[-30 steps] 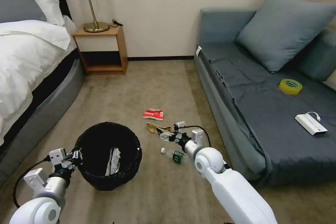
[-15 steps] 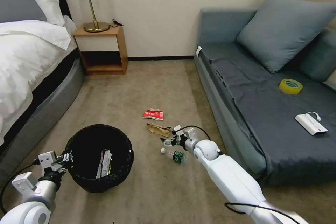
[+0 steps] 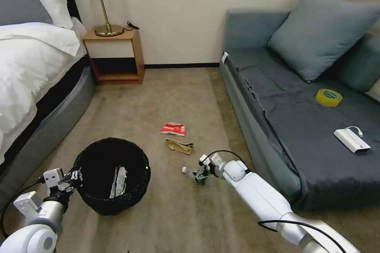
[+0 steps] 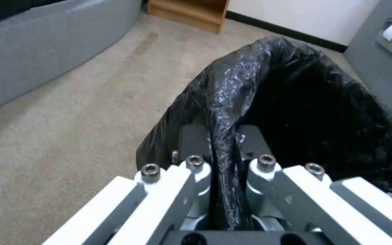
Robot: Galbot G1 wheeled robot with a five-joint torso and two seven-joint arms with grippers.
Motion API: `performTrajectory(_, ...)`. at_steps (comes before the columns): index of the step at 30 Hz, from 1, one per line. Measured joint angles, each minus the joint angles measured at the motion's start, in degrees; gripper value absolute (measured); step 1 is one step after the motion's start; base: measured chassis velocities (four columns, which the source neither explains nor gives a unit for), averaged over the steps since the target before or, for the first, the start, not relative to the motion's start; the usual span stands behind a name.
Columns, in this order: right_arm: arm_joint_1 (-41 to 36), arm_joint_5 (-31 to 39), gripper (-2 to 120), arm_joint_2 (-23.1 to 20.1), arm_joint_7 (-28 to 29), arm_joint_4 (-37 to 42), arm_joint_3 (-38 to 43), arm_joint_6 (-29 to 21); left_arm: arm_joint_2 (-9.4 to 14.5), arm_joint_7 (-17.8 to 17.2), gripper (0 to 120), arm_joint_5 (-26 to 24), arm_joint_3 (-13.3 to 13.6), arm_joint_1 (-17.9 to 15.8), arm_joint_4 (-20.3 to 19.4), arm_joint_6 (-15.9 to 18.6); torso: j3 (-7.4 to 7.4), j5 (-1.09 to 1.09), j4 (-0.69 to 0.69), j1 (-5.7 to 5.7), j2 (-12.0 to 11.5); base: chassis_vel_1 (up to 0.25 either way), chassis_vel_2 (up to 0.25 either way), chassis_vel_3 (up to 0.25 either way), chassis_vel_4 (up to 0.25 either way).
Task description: Pick up the trash bin, then pick up the garbage on the floor and place it into the trash bin.
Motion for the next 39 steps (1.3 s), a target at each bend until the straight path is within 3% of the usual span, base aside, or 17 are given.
performTrajectory(8,0.5,-1.3,100,1.7,0.1,-4.0,0.1,1.9,-0.1,0.1,4,0.0,-0.2,-0.3,0.3,0.1,0.0,0.0,0.0,0.0,0.0,0.0,0.0,0.0,0.0)
performTrajectory(30,-0.6,-0.9,100,1.7,0.7,-2.5,-0.9,1.6,0.8,0.6,4,-0.3,0.0,-0.6,1.2,0.0,0.0,0.0,0.0,0.0,0.0,0.0,0.0,0.0,0.0)
performTrajectory(36,-0.7,-1.1,90,1.7,1.0,-3.1,-0.6,1.8,1.1,1.1,4,-0.6,-0.5,-0.3,1.6,-0.3,0.0,0.0,0.0,0.0,0.0,0.0,0.0,0.0,0.0)
performTrajectory(39,-1.0,-1.1,74,1.7,1.7,-3.2,-0.4,1.9,1.2,1.2,4,-0.6,-0.5,-0.4,1.8,-0.5,0.0,0.0,0.0,0.0,0.0,0.0,0.0,0.0,0.0)
